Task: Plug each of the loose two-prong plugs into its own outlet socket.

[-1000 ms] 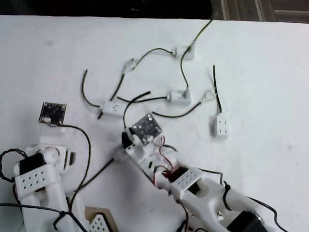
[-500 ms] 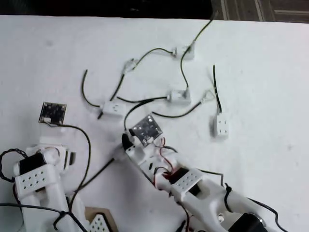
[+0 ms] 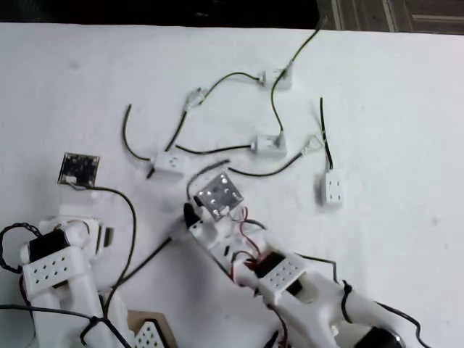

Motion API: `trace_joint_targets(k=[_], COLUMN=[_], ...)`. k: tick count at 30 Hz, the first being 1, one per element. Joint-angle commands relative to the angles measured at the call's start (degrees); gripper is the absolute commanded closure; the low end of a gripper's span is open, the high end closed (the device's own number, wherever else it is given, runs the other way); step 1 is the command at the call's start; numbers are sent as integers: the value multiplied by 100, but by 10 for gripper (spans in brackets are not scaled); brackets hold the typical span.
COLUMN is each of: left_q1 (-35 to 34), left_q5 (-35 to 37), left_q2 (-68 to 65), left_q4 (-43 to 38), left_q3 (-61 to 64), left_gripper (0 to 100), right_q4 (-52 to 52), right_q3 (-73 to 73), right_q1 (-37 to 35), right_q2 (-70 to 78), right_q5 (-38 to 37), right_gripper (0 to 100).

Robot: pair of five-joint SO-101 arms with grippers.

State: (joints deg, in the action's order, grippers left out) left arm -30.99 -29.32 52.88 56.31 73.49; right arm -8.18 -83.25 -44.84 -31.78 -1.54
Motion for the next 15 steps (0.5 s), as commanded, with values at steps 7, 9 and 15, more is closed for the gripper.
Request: trace_joint_targets(k=[7, 9, 15], left_q1=[22, 22, 22], left_q5=[-44, -44, -44], left_q2=[101, 101, 101], left_q4=[-97, -88, -88], left_q3=[-26, -26, -26], left_gripper=[762, 762, 762], right_q4=[1051, 998, 664], right_q3=[-9, 26, 114], right_q1=[-22, -22, -31], right_q2=[-822, -655, -145], right_q5=[18, 18, -44], right_gripper=[982, 982, 982])
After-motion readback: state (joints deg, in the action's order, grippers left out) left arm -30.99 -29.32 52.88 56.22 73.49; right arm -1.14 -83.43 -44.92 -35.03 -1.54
